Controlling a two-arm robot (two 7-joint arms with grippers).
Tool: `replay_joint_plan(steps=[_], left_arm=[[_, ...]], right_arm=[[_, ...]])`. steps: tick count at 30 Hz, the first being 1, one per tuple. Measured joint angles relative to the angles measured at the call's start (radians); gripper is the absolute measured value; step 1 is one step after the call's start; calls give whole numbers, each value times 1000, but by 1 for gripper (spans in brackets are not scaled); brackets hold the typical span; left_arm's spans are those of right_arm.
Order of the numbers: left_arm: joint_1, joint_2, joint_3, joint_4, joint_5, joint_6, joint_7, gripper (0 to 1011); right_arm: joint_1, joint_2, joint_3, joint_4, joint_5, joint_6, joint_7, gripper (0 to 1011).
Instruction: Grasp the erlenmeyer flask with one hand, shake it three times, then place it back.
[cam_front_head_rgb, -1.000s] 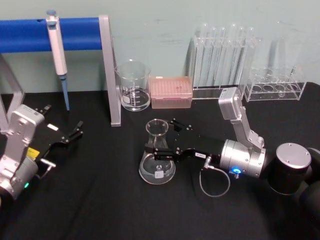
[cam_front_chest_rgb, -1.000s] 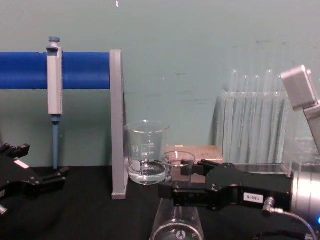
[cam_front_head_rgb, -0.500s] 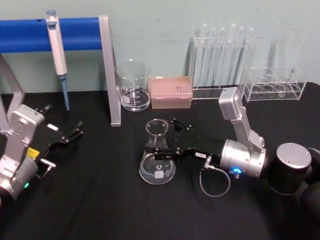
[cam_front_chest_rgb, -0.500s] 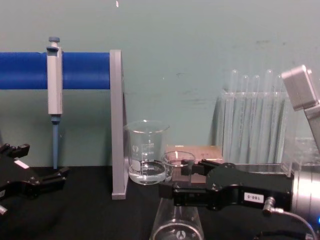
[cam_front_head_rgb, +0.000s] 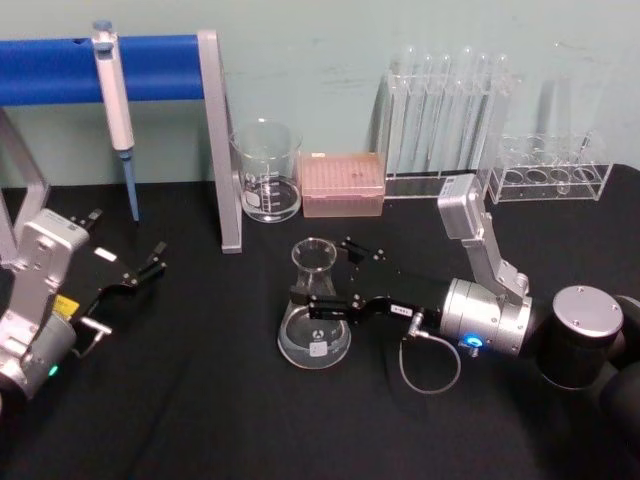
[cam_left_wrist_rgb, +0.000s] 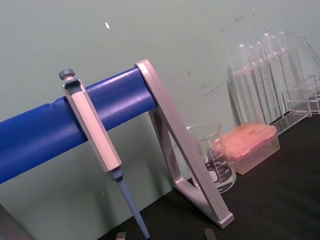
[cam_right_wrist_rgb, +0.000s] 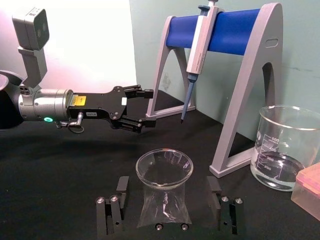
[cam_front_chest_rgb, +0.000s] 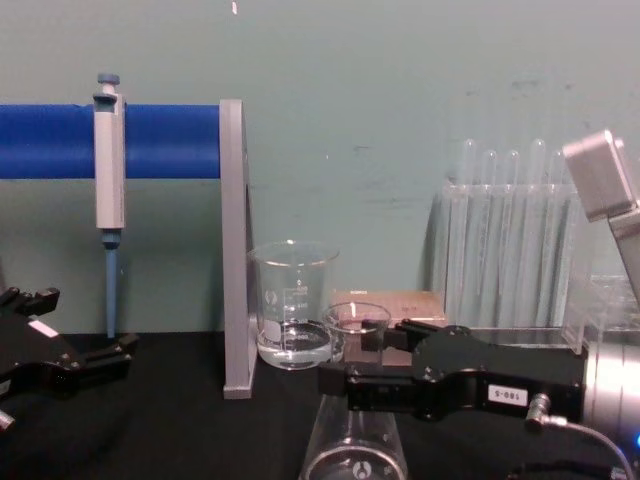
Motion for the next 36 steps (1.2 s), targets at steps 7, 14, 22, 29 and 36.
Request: replay_joint_plan(steps=[7, 14, 22, 29, 36], left_arm=[[0, 0, 0, 0, 0, 0, 0, 1001], [0, 0, 0, 0, 0, 0, 0, 1001], [0, 0, 0, 0, 0, 0, 0, 1001], [0, 0, 0, 0, 0, 0, 0, 1001], [0, 0, 0, 0, 0, 0, 0, 1001]], right_arm=[[0, 0, 0, 0, 0, 0, 0, 813], [0, 0, 0, 0, 0, 0, 0, 637], [0, 0, 0, 0, 0, 0, 0, 449], [0, 0, 0, 0, 0, 0, 0, 449], [0, 0, 0, 0, 0, 0, 0, 449]])
